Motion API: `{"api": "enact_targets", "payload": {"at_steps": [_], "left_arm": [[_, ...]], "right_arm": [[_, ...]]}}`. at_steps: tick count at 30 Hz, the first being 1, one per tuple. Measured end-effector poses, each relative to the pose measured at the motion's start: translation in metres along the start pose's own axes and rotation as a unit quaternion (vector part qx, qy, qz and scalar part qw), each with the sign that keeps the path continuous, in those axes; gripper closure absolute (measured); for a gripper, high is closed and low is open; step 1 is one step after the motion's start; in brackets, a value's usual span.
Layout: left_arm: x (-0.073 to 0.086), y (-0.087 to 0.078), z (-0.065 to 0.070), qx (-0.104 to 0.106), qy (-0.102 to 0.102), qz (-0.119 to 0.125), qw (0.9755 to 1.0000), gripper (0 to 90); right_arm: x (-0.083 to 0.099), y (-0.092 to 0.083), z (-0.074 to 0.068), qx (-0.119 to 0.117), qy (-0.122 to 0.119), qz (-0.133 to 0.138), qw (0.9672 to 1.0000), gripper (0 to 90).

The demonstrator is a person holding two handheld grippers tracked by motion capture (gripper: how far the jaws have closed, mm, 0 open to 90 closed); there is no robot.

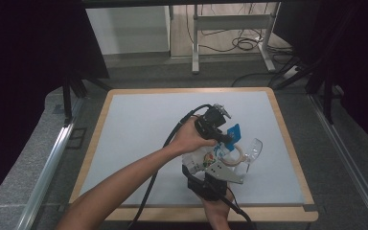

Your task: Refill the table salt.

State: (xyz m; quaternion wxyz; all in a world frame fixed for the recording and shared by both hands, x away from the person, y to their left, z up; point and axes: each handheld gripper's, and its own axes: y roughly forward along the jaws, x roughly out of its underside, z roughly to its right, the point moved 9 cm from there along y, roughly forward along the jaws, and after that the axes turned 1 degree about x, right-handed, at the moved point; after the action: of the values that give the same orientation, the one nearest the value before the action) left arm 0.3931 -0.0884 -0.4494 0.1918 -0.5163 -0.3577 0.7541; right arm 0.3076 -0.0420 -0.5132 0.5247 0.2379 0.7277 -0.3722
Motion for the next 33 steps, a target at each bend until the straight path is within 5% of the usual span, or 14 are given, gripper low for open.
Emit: {"api": "enact_targets", "payload": {"at_steps": [33], "left_arm": [[-0.0048, 0.0006, 0.0016, 0.001, 0.003, 0.002, 1.0000, 90.0]], "right_arm": [[-0.0044, -0.0011, 0.0015, -0.006, 0.008, 0.008, 0.9999, 49.3]]}}
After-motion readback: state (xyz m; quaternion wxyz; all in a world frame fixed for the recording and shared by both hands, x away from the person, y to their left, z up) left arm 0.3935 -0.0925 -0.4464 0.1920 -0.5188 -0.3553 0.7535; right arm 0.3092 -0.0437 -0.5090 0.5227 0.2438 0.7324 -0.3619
